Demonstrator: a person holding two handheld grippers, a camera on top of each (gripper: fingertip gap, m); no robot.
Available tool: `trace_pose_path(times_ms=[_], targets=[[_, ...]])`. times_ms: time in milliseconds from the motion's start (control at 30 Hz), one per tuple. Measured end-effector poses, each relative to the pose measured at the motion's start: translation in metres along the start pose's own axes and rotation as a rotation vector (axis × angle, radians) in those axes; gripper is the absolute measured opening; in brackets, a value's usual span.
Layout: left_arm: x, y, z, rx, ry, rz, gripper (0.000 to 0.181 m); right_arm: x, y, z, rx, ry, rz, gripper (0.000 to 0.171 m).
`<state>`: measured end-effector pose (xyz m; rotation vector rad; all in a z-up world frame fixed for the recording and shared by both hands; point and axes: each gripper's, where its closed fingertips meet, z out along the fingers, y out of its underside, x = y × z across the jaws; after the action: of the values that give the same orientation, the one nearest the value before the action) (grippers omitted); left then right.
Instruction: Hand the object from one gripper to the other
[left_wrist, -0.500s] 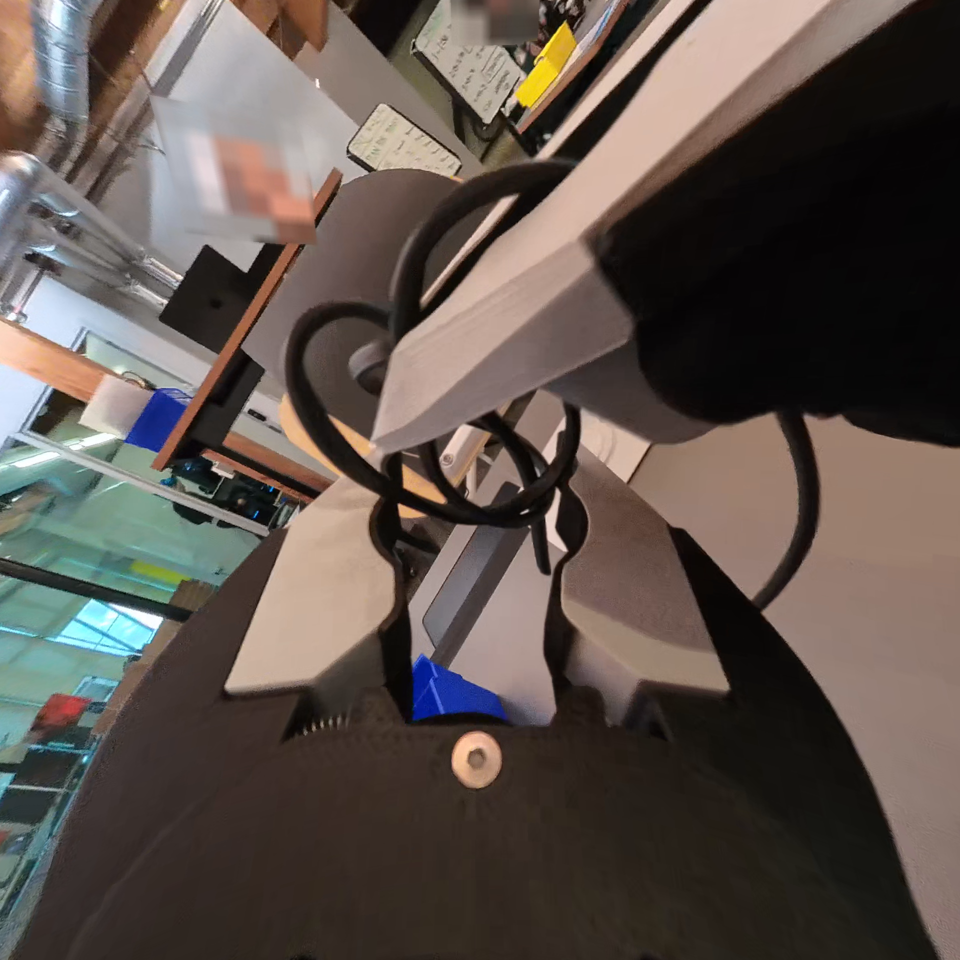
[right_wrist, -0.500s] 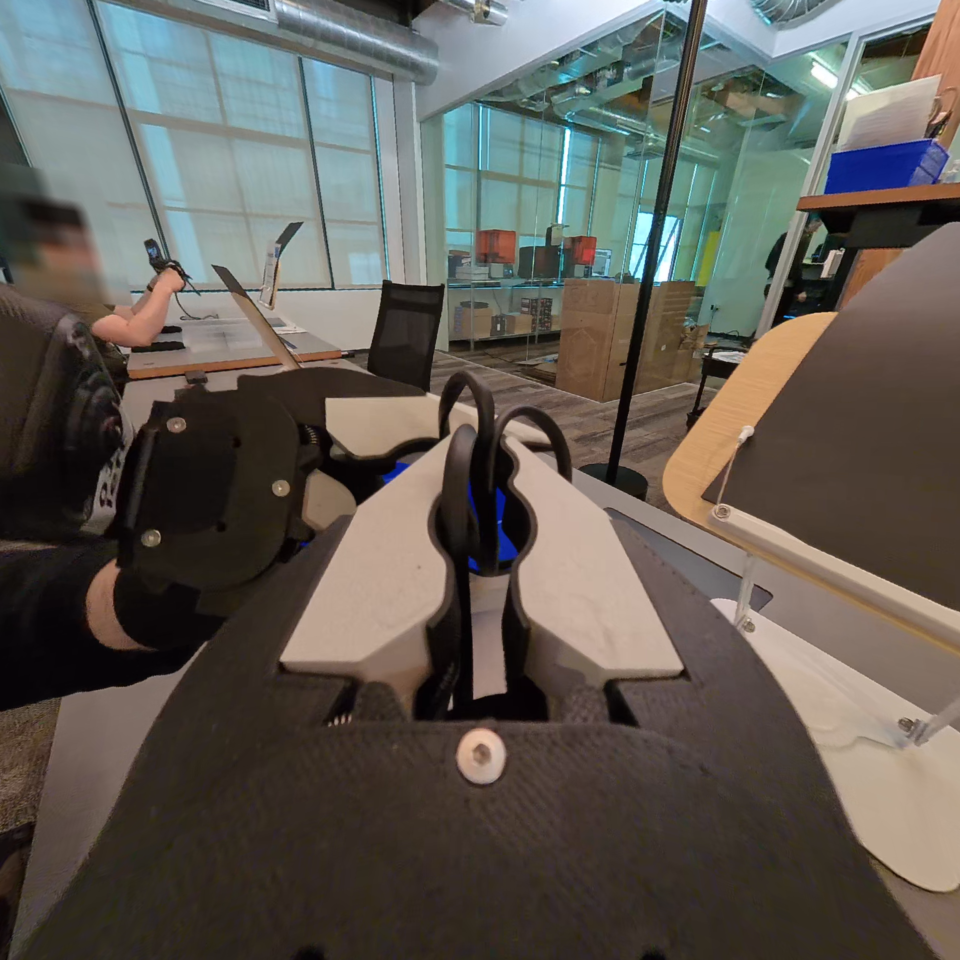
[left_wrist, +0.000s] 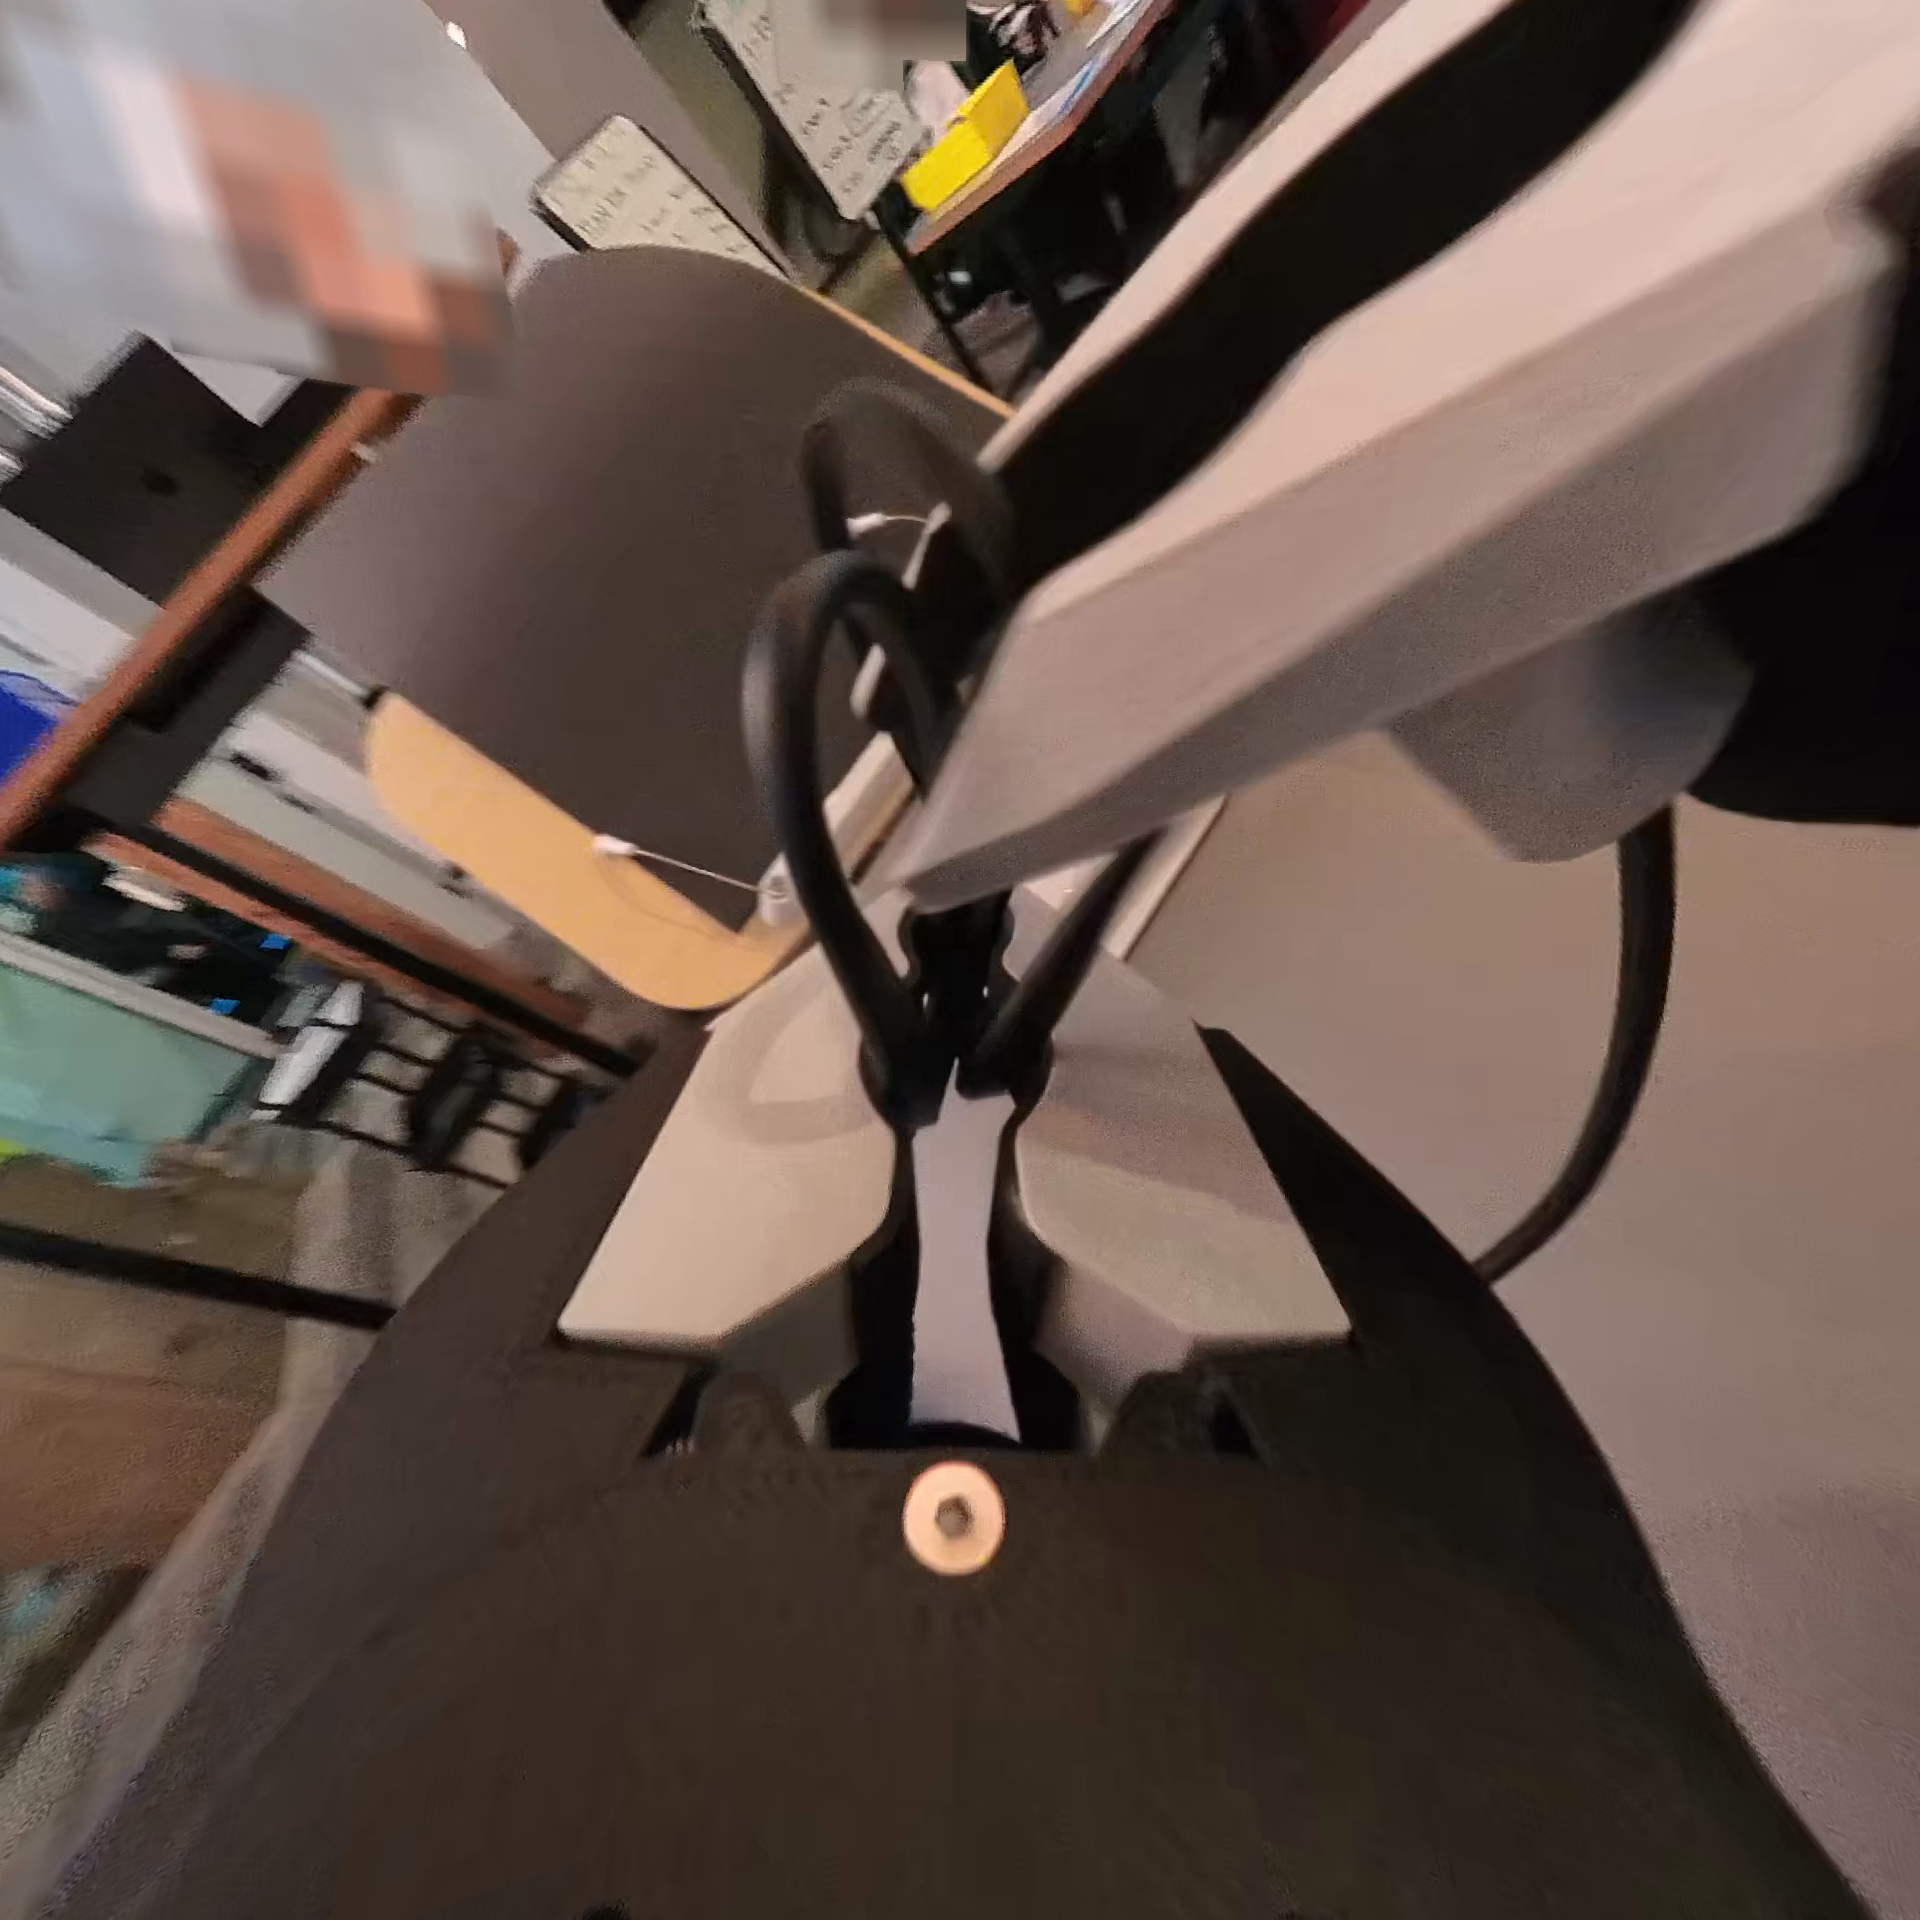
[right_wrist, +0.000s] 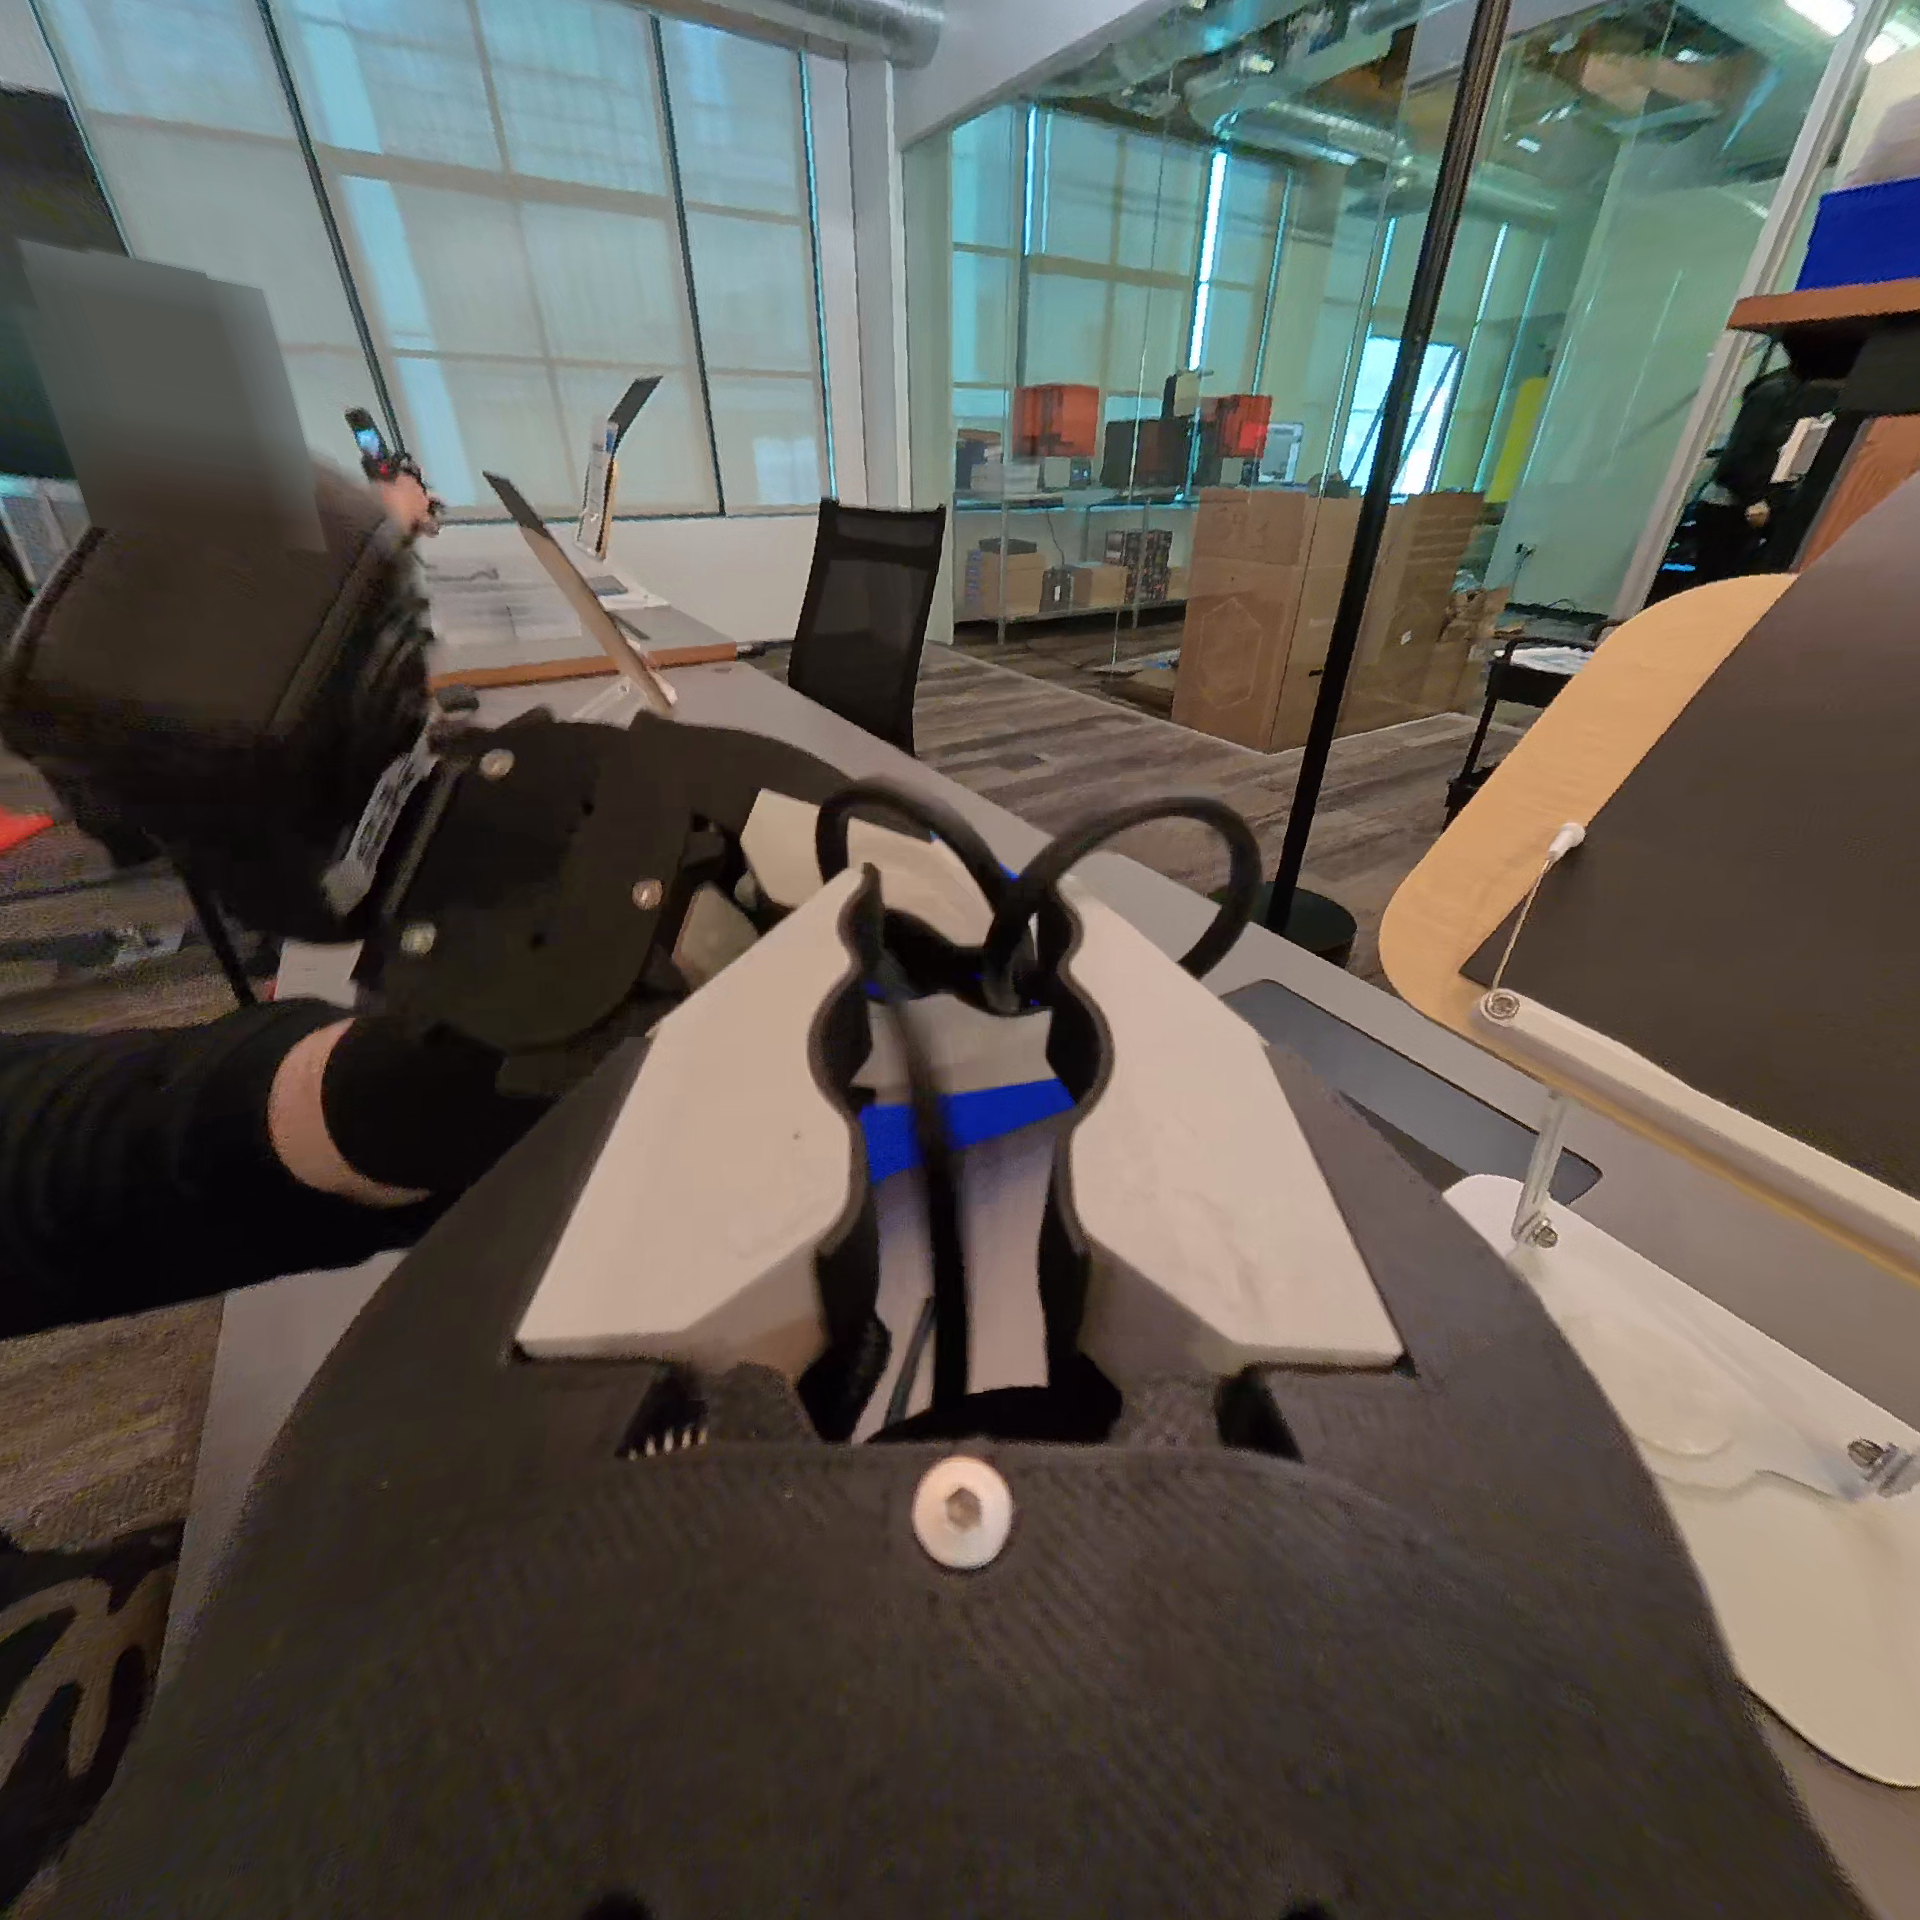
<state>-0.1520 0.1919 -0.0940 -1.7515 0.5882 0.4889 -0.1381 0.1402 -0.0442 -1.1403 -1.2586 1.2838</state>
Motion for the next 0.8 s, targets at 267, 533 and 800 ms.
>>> trace_pose_path(times_ms=[267, 533, 800], targets=[[-0.014, -0.004, -0.012, 0.133, 0.285, -0.350, 0.000, -0.017, -0.009, -0.019, -0.052, -0.146, -0.120, 0.045], [0.039, -0.054, -0.086, 0.460, 0.972, -0.441, 0.001, -0.012, -0.022, -0.031, 0.128, -0.298, 0.089, 0.094], [0.118, -0.051, -0.160, 0.498, 1.572, -0.294, 0.001, -0.110, -0.010, -0.049, 0.116, -0.758, -0.036, 0.094]])
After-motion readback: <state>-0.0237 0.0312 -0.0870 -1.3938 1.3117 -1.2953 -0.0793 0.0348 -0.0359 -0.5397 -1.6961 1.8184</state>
